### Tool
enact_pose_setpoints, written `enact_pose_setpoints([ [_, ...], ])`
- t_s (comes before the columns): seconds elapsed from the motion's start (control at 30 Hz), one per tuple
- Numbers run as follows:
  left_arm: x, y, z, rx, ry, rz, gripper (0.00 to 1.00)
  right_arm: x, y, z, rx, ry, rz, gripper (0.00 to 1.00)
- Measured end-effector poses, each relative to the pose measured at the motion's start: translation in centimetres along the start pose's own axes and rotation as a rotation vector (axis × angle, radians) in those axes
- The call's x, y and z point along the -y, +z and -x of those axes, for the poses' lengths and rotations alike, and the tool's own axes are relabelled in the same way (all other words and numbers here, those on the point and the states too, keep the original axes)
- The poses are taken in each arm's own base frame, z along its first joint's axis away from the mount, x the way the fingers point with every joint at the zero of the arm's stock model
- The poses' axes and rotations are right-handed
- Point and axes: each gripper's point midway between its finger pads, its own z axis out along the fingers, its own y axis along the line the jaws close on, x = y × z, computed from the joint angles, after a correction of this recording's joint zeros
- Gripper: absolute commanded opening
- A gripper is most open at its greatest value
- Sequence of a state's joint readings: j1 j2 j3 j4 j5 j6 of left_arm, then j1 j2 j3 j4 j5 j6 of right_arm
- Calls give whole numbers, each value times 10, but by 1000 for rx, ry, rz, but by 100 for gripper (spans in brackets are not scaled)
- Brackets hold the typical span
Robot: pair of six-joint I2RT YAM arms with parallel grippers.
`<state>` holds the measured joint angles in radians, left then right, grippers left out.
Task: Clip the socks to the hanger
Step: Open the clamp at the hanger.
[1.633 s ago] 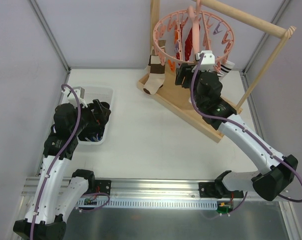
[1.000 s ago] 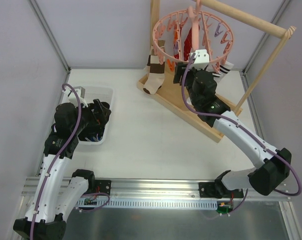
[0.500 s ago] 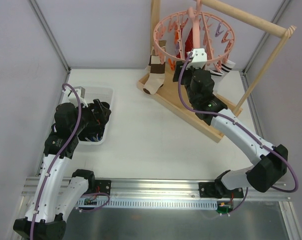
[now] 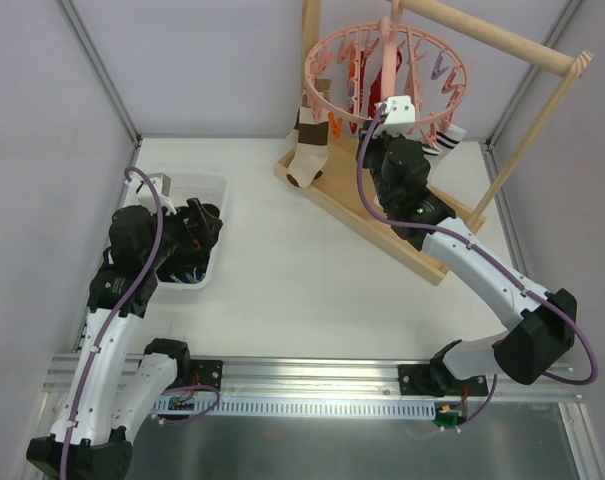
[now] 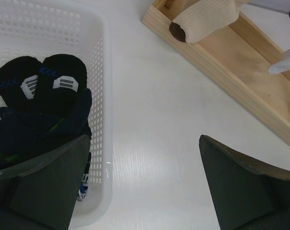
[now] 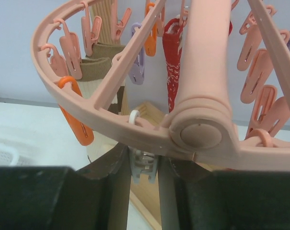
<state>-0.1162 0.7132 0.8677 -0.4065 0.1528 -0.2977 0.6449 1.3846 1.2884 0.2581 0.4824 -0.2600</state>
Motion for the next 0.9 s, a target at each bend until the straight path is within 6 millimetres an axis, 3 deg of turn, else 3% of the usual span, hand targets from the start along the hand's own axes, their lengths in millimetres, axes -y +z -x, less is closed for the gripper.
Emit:
enact_pose_setpoints([
  [0.17, 0, 0, 0, 0, 0, 0, 99, -1, 0, 6, 0, -2, 4, 1],
  [0.37, -9, 4, -2, -10, -6, 47, 99, -4, 0, 23, 13, 33, 23, 1],
  [0.77, -77, 24, -25, -122, -105, 421, 99, -5, 4, 13, -22, 65, 42, 1],
  [0.9, -104, 29, -33, -136, -205, 558, 94, -4, 12, 3, -42, 76, 50, 1],
])
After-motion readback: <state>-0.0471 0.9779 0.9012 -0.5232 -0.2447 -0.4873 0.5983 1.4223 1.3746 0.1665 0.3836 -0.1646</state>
